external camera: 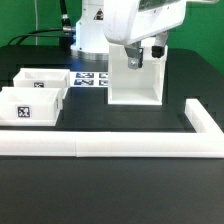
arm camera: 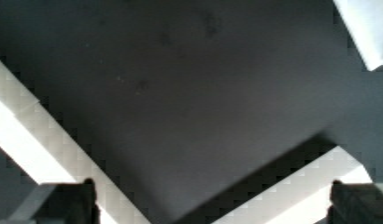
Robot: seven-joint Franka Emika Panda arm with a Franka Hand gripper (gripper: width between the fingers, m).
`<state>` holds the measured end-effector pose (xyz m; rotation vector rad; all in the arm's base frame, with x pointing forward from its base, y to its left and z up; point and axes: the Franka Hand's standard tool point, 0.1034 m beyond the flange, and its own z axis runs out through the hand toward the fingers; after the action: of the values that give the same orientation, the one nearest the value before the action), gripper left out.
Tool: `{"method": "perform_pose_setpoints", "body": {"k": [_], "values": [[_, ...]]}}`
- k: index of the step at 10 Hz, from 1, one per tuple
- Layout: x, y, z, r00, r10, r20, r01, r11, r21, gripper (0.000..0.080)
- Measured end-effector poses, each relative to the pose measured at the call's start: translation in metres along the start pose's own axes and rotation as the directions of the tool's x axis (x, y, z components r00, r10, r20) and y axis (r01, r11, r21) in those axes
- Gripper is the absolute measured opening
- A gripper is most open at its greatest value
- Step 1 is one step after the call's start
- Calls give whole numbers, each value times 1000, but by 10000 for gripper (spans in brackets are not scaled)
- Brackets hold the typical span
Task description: Assemble drawer
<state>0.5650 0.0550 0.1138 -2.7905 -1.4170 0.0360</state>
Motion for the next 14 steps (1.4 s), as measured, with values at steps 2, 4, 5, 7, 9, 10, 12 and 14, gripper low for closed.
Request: {"method": "perform_pose_setpoints", "body": {"k": [2,4,5,7,9,10,12,14], "values": [[0,0,0,1000,0,0,0,1000,0,650],[0,0,0,1000,0,0,0,1000,0,650],[0,0,0,1000,0,0,0,1000,0,650],[-6,-7,-6,995,93,-29,-94,995,-18,650],[-21,-43,-19,953,300,-26,-301,953,-23,650],[-20,-47,-22,950,310,-25,-311,950,-22,650],[-21,-45,-19,951,309,-24,-309,951,-21,650],[-22,-46,-20,941,338,-31,-339,941,-21,650]]}}
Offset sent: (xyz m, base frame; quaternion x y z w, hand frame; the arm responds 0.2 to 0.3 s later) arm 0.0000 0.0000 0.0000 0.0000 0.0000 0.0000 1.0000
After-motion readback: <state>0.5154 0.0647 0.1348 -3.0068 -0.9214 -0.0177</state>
